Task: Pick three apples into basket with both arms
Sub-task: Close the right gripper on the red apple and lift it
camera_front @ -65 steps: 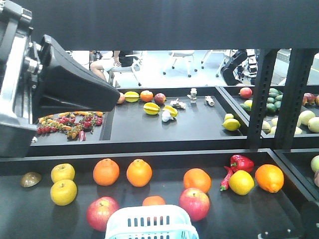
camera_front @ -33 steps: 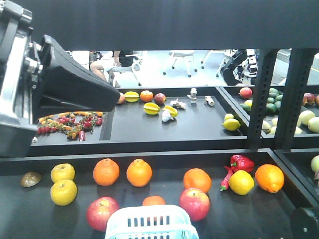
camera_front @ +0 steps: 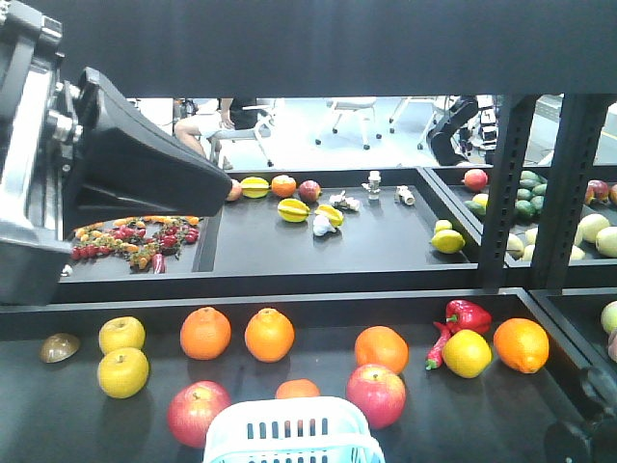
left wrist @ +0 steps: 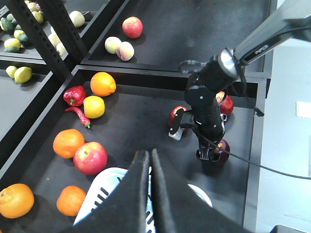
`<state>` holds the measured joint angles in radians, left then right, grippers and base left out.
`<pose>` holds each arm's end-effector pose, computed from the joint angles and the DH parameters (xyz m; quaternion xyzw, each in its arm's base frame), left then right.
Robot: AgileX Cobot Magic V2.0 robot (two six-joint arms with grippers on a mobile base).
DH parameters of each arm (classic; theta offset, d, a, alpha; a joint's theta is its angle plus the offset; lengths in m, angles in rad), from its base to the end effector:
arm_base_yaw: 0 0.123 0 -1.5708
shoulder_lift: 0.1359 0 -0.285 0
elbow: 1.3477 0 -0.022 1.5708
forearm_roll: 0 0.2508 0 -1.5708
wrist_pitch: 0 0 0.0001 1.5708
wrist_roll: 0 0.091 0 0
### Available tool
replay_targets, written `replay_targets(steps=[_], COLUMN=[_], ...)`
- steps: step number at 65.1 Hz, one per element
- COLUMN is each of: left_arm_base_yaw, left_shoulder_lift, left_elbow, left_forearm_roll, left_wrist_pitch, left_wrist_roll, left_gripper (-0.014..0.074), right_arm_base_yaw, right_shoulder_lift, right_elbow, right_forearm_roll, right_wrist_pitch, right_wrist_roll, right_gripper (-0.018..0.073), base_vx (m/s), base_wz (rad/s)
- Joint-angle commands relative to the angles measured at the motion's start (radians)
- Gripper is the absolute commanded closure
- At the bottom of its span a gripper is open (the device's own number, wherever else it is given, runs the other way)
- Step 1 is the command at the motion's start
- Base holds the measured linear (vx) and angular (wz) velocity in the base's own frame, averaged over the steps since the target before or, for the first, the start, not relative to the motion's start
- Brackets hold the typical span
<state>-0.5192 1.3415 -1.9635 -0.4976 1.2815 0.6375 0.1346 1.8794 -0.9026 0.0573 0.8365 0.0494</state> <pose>0.1695 -0.1448 0.5454 0.5081 0.6845 -0.2130 0.4774 0.2804 0.0419 0.1095 0.0217 -0.9966 -0.0125 0.0790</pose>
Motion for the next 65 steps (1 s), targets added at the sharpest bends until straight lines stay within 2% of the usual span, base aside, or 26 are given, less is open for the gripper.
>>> replay_targets(steps=[1, 18, 37, 46, 65], left_arm_base_yaw=[-0.005, -0.005, -0.005, -0.005, -0.005], left_shoulder_lift=[-0.02, -0.02, -0.02, -0.02, -0.02], left_elbow=[-0.024, -0.024, -0.024, -0.024, -0.024], left_forearm_roll=[-0.037, -0.037, -0.037, -0.037, -0.037], left_wrist_pitch=[-0.034, -0.034, -0.034, -0.034, -0.034], left_wrist_roll=[-0.01, -0.01, -0.01, -0.01, -0.01], left_gripper=[0.0604, 0.0604, 0.0604, 0.0604, 0.0604], right_arm_base_yaw=[0.001, 0.001, 0.001, 0.001, 0.002], right_shoulder_lift=[-0.008, 0.049, 0.055, 0.051, -0.109], right_elbow=[-0.021, -0.024, -0.024, -0.024, -0.024], right_forearm_roll=[-0.004, -0.007, -0.007, -0.008, -0.008], right_wrist_pitch=[-0.006, -0.024, -0.06, -0.068, -0.068], right_wrist_roll=[0.006, 0.042, 0.042, 0.042, 0.034], right_gripper=[-0.0106, -0.0057, 0.0162, 0.0235, 0.0254], base_vx=[0.0, 0.0, 0.0, 0.0, 0.0], base_wz=[0.0, 0.0, 0.0, 0.0, 0.0])
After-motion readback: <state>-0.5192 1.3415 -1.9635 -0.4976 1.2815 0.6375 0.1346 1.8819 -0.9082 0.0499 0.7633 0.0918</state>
